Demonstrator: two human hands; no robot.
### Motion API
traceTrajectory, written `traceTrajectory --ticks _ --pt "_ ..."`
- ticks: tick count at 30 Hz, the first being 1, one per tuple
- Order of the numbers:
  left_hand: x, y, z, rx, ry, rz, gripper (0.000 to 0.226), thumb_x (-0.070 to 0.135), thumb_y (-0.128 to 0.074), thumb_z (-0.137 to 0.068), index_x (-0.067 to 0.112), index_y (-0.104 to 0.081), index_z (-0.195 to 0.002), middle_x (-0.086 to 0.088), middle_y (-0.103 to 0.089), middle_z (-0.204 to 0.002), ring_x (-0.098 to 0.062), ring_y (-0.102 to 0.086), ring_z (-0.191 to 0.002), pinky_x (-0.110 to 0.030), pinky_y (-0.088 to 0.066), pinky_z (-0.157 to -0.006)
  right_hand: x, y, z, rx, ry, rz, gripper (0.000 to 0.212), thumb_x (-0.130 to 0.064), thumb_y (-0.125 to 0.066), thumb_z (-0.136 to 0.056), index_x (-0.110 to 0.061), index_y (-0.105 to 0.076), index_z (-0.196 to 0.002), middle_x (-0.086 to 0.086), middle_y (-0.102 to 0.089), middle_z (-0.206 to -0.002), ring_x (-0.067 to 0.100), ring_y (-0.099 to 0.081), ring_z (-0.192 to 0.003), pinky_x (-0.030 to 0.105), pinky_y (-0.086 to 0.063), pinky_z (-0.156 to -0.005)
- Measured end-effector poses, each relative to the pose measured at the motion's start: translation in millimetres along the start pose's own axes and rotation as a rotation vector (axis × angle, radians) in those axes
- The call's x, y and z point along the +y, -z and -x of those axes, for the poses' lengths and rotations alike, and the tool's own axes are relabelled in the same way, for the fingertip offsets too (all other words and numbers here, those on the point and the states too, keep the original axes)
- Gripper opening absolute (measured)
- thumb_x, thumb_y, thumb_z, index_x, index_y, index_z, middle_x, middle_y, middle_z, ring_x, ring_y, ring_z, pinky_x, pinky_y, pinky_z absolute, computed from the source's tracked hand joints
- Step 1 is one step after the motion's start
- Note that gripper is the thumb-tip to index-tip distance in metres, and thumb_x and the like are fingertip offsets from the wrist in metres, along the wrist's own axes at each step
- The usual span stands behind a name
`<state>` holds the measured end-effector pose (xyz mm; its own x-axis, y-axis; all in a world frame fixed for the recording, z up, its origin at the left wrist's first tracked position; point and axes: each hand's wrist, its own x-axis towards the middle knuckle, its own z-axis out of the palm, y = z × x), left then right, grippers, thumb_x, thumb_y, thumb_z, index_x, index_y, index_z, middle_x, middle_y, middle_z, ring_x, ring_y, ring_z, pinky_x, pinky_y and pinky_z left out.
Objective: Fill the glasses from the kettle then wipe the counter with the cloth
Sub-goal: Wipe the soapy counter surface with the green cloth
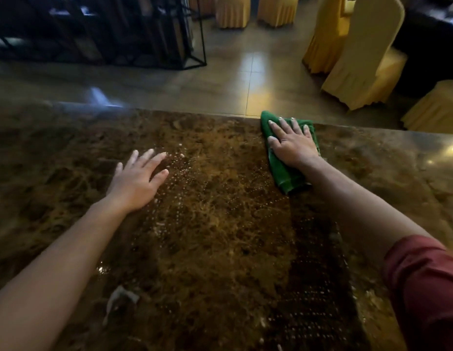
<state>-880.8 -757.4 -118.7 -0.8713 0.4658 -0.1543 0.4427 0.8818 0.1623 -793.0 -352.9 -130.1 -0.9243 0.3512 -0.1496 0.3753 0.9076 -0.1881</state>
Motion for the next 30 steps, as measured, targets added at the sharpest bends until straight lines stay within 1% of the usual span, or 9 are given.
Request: traceTrajectory --ticks 4,8,11,15,17,19,22,26,30 --pt "-46 -14 24 -0.104 0.295 -0.028 0.087 0.080 -0.019 -0.092 0.033 -0.002 -0.163 -0.001 0.015 -0.171 -0.025 0.016 -0.157 -0.055 0.005 -0.125 -30 -9 -2 -0.022 0.087 0.033 0.062 -0.056 -0.023 -0.107 -0.038 -0.013 -0.165 -0.006 -0.005 -0.174 0.022 0.004 -0.161 0.050 0.005 -0.128" --pt "-40 -14 18 -0.153 0.270 -0.003 0.093 0.084 -0.016 -0.090 0.032 0.008 -0.162 -0.002 0.022 -0.169 -0.025 0.024 -0.155 -0.055 0.013 -0.123 -57 -12 0 -0.012 0.138 0.042 0.061 -0.056 -0.024 -0.106 -0.039 -0.014 -0.165 -0.006 -0.006 -0.174 0.021 0.004 -0.161 0.049 0.005 -0.129" --pt "-45 -5 18 -0.151 0.254 0.067 0.092 0.084 -0.021 -0.090 0.032 0.000 -0.163 -0.003 0.016 -0.171 -0.025 0.019 -0.156 -0.055 0.010 -0.124 -84 -18 2 -0.010 0.164 0.039 0.061 -0.057 -0.025 -0.106 -0.040 -0.015 -0.164 -0.007 -0.007 -0.174 0.021 0.003 -0.161 0.049 0.004 -0.129" --pt "-72 3 43 0.012 0.221 0.076 0.080 0.075 -0.022 -0.097 0.032 -0.011 -0.162 -0.002 0.006 -0.172 -0.024 0.008 -0.158 -0.058 -0.002 -0.126 -120 -25 6 -0.037 0.171 0.002 0.060 -0.051 -0.029 -0.106 -0.040 -0.017 -0.164 -0.006 -0.007 -0.174 0.021 0.003 -0.161 0.049 0.005 -0.129" --pt "-94 0 67 0.061 0.292 0.031 0.077 0.074 -0.019 -0.097 0.033 -0.013 -0.162 -0.002 0.005 -0.172 -0.025 0.008 -0.158 -0.058 -0.002 -0.124 -126 -25 5 -0.041 0.172 -0.013 0.060 -0.047 -0.031 -0.105 -0.040 -0.020 -0.164 -0.005 -0.008 -0.174 0.022 0.002 -0.161 0.050 0.004 -0.129" --pt "-127 -7 99 0.006 0.361 0.016 0.082 0.078 -0.012 -0.094 0.033 -0.013 -0.162 -0.003 0.003 -0.172 -0.024 0.008 -0.158 -0.056 -0.001 -0.125 -145 -32 -1 -0.041 0.214 0.000 0.060 -0.046 -0.032 -0.104 -0.040 -0.022 -0.163 -0.004 -0.011 -0.174 0.022 0.001 -0.161 0.050 0.003 -0.129" --pt "-144 -13 111 0.009 0.344 0.054 0.086 0.081 -0.007 -0.090 0.035 -0.013 -0.162 0.000 0.003 -0.172 -0.020 0.009 -0.158 -0.048 0.005 -0.127 -174 -37 -4 -0.039 0.265 0.015 0.057 -0.048 -0.032 -0.106 -0.043 -0.021 -0.162 -0.007 -0.011 -0.174 0.019 0.001 -0.161 0.048 0.004 -0.129" --pt "-139 -7 103 -0.022 0.321 0.233 0.081 0.080 -0.005 -0.092 0.039 -0.018 -0.161 0.003 -0.002 -0.172 -0.017 0.007 -0.158 -0.046 0.006 -0.126 -228 -46 3 -0.054 0.429 0.062 0.056 -0.051 -0.031 -0.107 -0.045 -0.021 -0.162 -0.010 -0.011 -0.173 0.018 0.001 -0.161 0.048 0.004 -0.129" --pt "-150 4 99 0.015 0.326 0.336 0.080 0.080 -0.006 -0.093 0.039 -0.017 -0.161 0.001 -0.014 -0.171 -0.021 -0.005 -0.158 -0.049 -0.005 -0.128 -290 -60 31 -0.074 0.726 0.093 0.056 -0.050 -0.032 -0.107 -0.046 -0.021 -0.161 -0.011 -0.013 -0.173 0.018 0.000 -0.161 0.049 0.002 -0.129"
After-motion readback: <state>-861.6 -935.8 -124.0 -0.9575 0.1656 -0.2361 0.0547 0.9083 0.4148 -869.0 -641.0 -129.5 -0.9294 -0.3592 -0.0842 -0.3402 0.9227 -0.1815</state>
